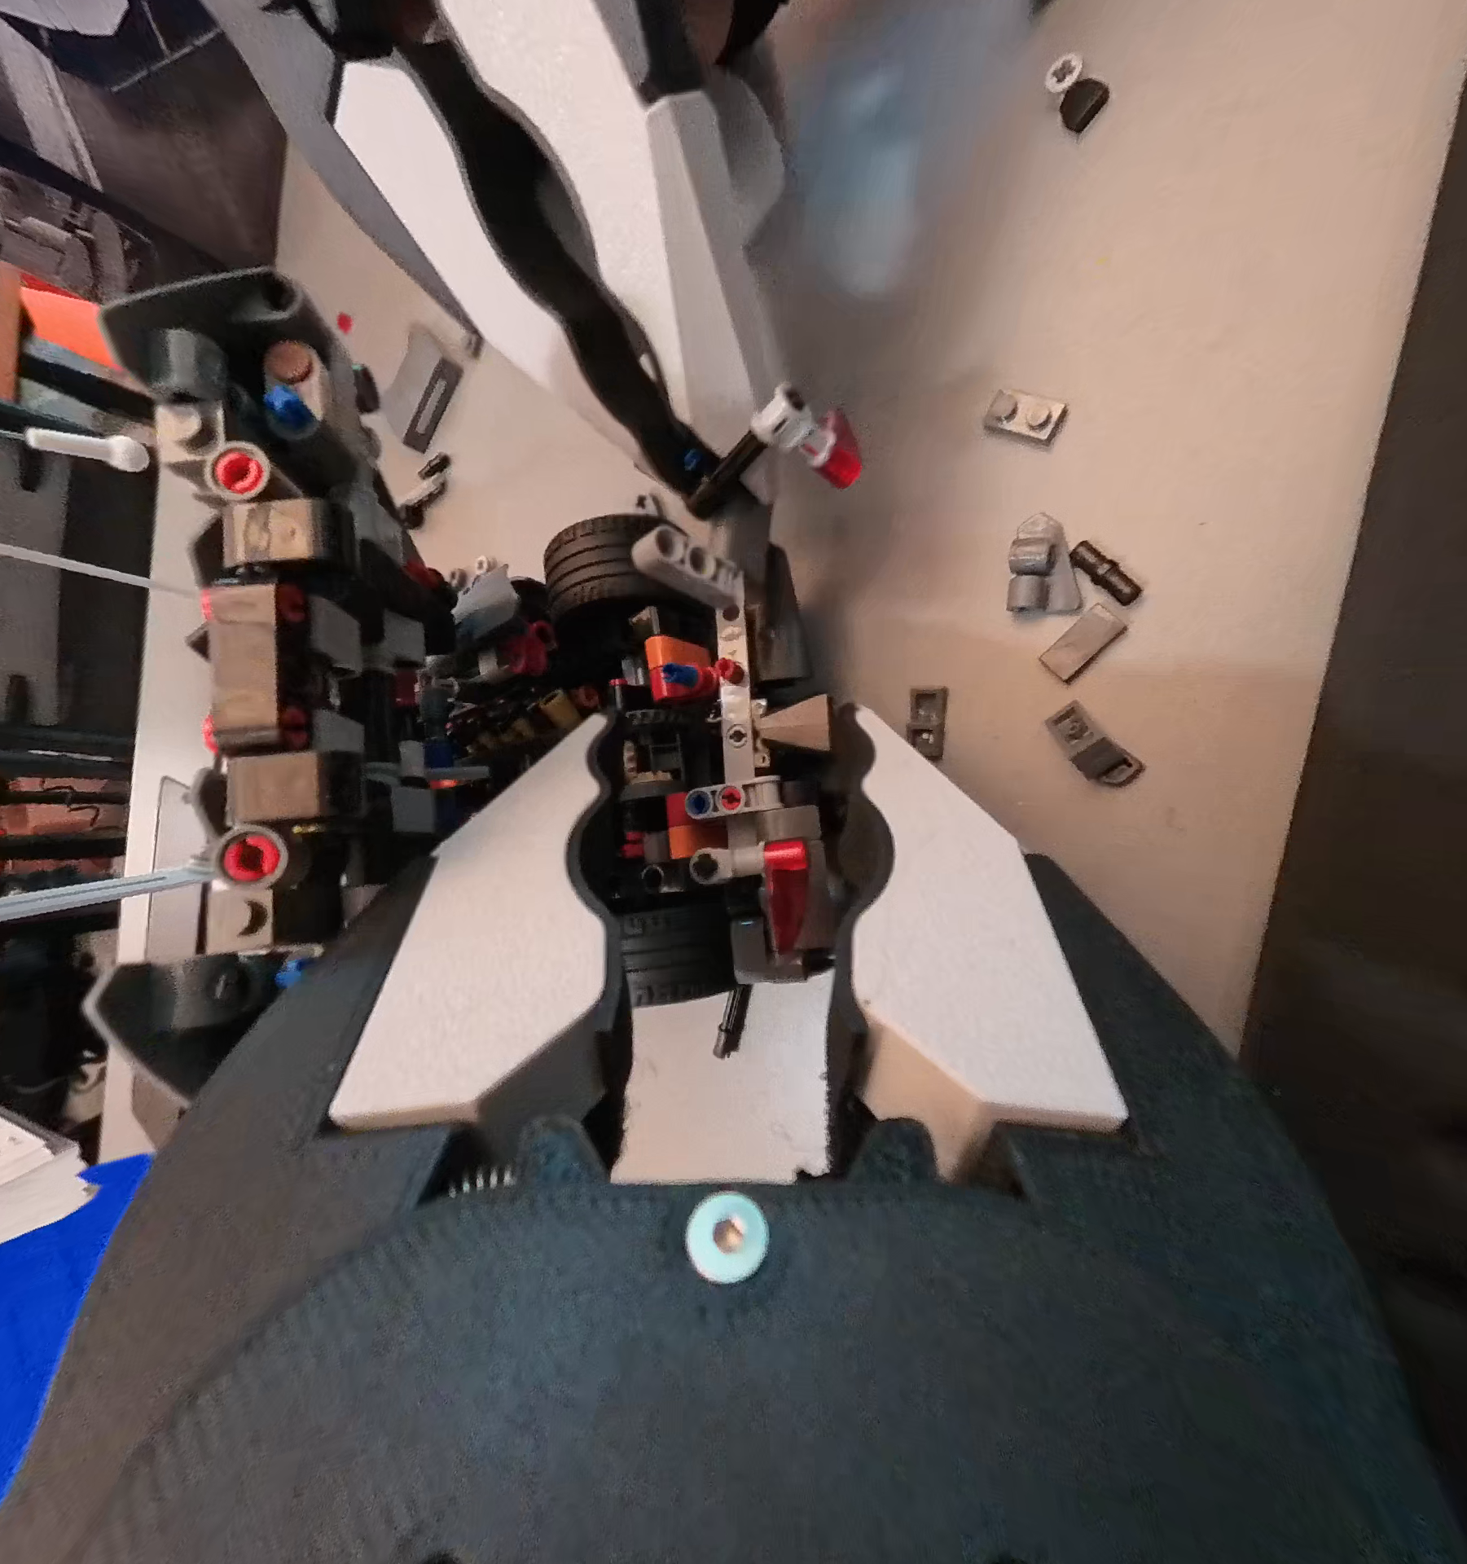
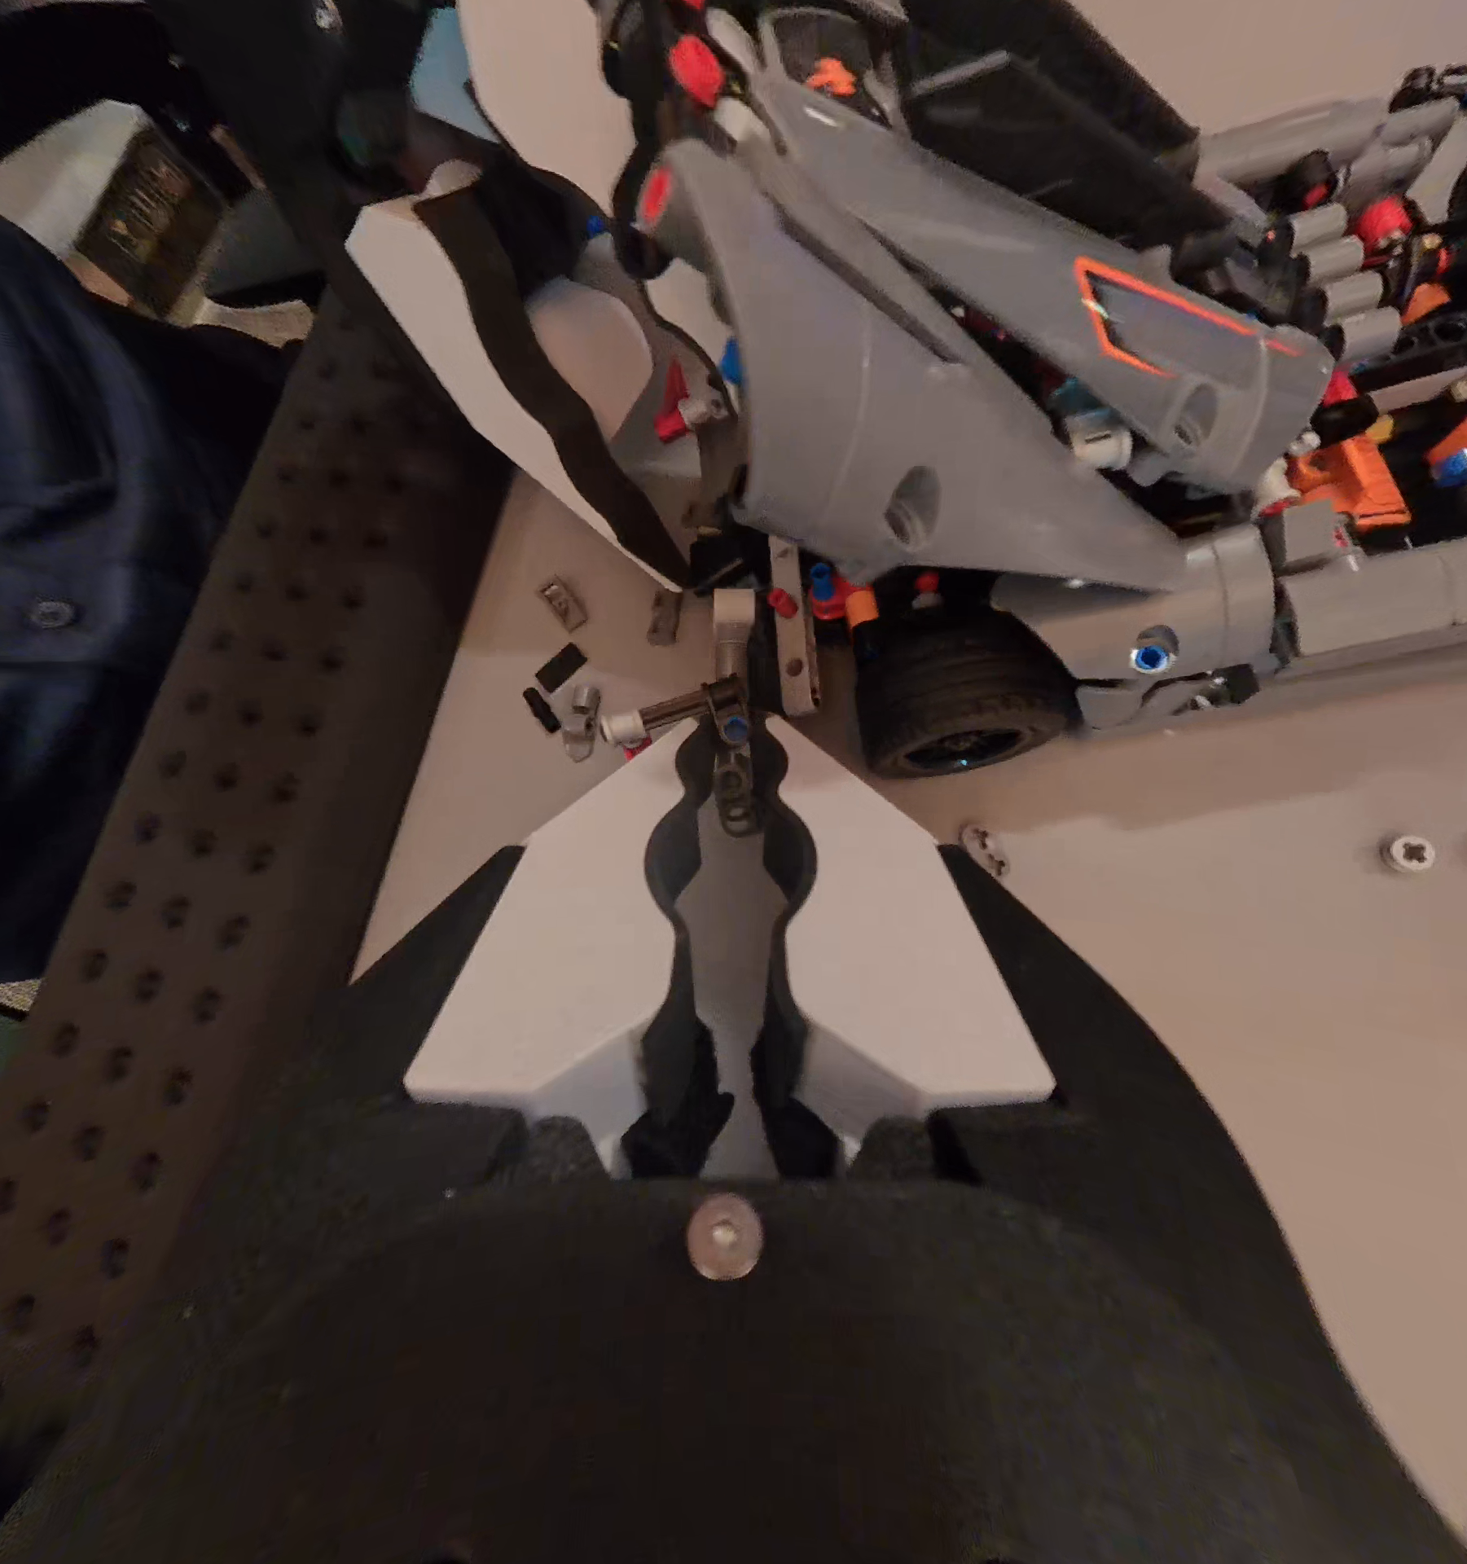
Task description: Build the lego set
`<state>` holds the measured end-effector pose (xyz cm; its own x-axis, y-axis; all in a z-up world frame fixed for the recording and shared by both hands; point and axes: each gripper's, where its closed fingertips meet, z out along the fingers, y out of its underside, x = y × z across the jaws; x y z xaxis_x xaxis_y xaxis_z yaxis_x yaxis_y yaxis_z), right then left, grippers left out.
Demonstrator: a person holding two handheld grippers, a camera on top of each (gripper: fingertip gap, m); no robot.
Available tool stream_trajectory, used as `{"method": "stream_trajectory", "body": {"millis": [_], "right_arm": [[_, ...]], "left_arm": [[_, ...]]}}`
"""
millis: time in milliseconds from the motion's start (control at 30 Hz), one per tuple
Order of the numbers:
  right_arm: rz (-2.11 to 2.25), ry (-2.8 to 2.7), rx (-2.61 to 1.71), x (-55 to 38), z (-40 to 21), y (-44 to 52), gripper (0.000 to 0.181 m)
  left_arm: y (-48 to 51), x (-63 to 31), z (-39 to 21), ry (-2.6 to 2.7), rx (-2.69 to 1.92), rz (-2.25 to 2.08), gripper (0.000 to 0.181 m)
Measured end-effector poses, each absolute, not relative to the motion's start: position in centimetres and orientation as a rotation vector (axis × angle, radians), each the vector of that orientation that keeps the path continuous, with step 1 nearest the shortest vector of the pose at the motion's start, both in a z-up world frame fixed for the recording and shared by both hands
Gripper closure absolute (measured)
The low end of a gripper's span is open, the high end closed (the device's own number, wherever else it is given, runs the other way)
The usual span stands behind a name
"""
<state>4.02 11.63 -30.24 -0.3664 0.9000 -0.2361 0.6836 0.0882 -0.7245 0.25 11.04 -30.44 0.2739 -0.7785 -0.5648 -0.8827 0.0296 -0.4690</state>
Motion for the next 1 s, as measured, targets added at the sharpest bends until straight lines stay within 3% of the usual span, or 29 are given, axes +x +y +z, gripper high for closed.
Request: {"method": "stream_trajectory", "body": {"millis": [200,600,833,933,1000], "right_arm": [[1.187,-2.101,-1.655,3.4,-30.4,11.4,0.176],[1.343,-2.113,-1.715,3.3,-30.0,9.9,0.176],[1.432,-2.088,-1.750,3.5,-29.7,9.8,0.176],[1.470,-2.061,-1.749,3.4,-29.1,9.8,0.176],[1.462,-2.066,-1.757,3.4,-29.1,9.8,0.176]], "left_arm": [[11.3,0.7,-29.8,1.512,-1.692,0.190,0.134],[10.6,2.3,-28.9,1.566,-1.524,0.247,0.158],[10.6,2.6,-28.7,1.589,-1.446,0.307,0.154],[10.6,2.6,-28.7,1.591,-1.427,0.313,0.143],[10.8,2.6,-28.6,1.576,-1.422,0.331,0.149]]}}
